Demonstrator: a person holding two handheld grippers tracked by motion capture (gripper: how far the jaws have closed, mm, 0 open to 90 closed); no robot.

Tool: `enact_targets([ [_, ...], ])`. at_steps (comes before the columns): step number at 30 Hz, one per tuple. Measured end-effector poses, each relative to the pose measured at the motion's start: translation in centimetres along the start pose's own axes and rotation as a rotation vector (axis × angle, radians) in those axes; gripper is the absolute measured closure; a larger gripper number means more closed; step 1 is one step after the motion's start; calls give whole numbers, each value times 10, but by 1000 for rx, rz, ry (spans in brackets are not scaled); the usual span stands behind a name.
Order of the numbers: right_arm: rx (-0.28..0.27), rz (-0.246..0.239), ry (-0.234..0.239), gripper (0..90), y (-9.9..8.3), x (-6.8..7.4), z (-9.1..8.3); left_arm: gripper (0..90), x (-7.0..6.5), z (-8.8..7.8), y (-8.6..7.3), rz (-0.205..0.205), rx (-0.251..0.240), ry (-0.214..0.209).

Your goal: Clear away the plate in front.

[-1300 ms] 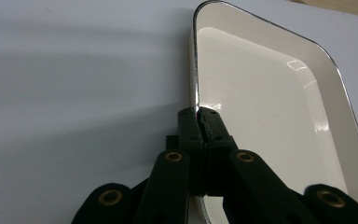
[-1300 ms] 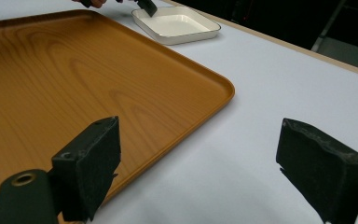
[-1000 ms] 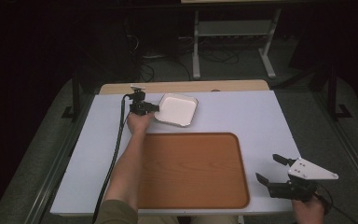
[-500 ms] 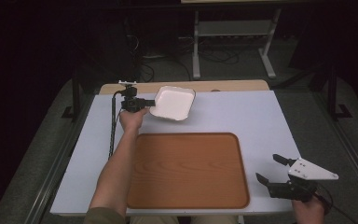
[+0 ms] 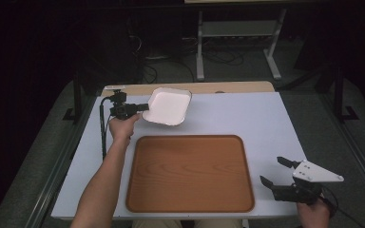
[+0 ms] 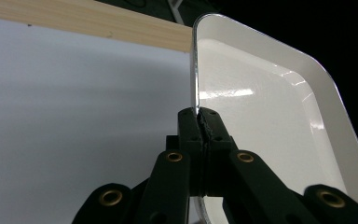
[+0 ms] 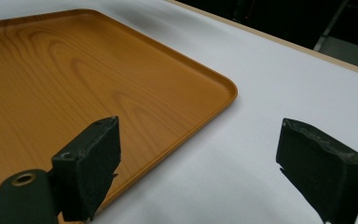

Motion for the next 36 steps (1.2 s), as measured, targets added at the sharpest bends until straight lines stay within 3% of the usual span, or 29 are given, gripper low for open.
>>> enact_targets([
  [11, 3, -1, 1, 130, 1, 0, 1, 889, -2, -19, -24, 9, 22, -48],
  [28, -8, 14, -3, 130, 0, 0, 0, 889, -9, -24, -68, 54, 59, -26],
  [36, -6, 13, -3, 130, 0, 0, 0, 889, -10, -28, -89, 45, 58, 3],
])
Point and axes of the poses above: each handheld gripper's, and its own axes: z roughly forward along the jaws, y roughly out of its top, x roughly to its left, the point moved 1 cm from there along z, roughly forward along the jaws, and after that the axes turned 11 degrees about -z, right-handed, at the moved point
